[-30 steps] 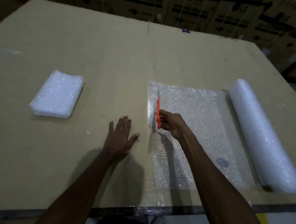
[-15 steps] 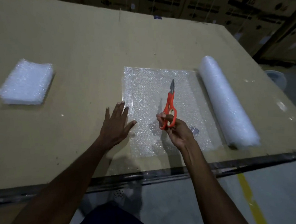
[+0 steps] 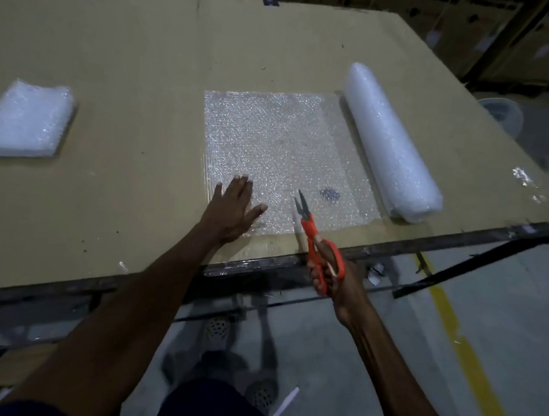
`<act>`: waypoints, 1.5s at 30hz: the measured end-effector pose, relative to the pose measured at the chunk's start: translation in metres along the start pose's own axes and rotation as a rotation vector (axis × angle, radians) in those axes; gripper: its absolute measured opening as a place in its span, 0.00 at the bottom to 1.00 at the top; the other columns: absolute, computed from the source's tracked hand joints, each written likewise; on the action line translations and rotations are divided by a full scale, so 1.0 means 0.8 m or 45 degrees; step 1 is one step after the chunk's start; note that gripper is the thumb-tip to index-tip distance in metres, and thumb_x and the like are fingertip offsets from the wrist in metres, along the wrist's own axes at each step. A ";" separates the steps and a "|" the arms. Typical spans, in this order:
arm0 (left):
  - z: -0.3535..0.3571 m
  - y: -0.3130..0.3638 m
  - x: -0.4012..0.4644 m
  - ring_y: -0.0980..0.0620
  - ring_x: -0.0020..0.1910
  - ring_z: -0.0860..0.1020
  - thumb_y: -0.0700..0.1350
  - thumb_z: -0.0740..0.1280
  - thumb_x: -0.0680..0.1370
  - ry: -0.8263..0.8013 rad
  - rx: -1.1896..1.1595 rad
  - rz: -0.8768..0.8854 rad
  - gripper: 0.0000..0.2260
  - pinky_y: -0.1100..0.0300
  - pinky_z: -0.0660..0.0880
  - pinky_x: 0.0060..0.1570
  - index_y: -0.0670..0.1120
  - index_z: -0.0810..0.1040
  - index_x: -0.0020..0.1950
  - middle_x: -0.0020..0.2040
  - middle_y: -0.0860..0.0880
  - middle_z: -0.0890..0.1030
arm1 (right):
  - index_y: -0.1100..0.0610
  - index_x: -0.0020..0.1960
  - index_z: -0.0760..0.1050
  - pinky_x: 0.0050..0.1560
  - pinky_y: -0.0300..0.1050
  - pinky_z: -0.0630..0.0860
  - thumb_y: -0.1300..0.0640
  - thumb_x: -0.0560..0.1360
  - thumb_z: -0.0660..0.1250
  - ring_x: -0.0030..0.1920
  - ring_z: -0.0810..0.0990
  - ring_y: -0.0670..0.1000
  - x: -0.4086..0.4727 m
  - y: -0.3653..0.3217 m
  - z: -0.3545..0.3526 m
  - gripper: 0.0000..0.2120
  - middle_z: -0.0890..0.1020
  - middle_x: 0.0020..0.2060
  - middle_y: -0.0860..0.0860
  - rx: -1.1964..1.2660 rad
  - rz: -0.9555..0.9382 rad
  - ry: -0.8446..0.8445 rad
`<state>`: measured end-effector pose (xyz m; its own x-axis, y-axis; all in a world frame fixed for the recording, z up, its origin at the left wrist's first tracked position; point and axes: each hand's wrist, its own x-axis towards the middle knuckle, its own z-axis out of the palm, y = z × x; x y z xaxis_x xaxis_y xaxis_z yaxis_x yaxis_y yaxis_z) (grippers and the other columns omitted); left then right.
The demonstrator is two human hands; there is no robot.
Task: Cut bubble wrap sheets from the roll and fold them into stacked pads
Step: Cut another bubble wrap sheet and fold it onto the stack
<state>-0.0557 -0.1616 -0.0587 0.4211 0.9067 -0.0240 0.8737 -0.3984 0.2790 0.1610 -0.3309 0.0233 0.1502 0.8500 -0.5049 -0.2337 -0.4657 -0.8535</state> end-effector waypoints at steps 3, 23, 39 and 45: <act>0.003 0.004 0.006 0.45 0.81 0.47 0.66 0.45 0.81 -0.030 -0.013 -0.021 0.38 0.40 0.46 0.77 0.40 0.52 0.81 0.82 0.42 0.50 | 0.52 0.52 0.85 0.27 0.39 0.66 0.33 0.63 0.77 0.28 0.71 0.46 -0.024 0.021 -0.006 0.27 0.76 0.32 0.50 -0.080 0.049 0.031; -0.001 0.010 0.035 0.46 0.81 0.43 0.65 0.44 0.83 0.024 -0.081 -0.066 0.37 0.42 0.40 0.77 0.39 0.48 0.81 0.82 0.42 0.47 | 0.59 0.43 0.83 0.25 0.38 0.70 0.43 0.73 0.76 0.27 0.75 0.50 -0.032 0.032 -0.025 0.18 0.79 0.32 0.56 -0.081 0.165 0.165; 0.021 -0.003 0.037 0.46 0.81 0.46 0.64 0.47 0.83 0.056 -0.026 -0.088 0.36 0.44 0.43 0.78 0.39 0.49 0.81 0.82 0.42 0.49 | 0.60 0.35 0.80 0.24 0.37 0.71 0.37 0.69 0.76 0.24 0.75 0.48 -0.024 0.025 -0.016 0.24 0.78 0.26 0.53 -0.279 0.235 0.200; 0.022 -0.003 0.036 0.46 0.81 0.47 0.64 0.46 0.83 0.065 -0.023 -0.084 0.36 0.43 0.44 0.78 0.39 0.50 0.81 0.82 0.42 0.49 | 0.59 0.34 0.79 0.23 0.37 0.70 0.39 0.69 0.77 0.24 0.74 0.48 -0.019 0.025 -0.012 0.23 0.77 0.26 0.52 -0.242 0.212 0.180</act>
<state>-0.0413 -0.1367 -0.0771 0.3491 0.9371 0.0059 0.8945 -0.3351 0.2960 0.1633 -0.3557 0.0125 0.2601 0.7213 -0.6419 -0.0843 -0.6453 -0.7593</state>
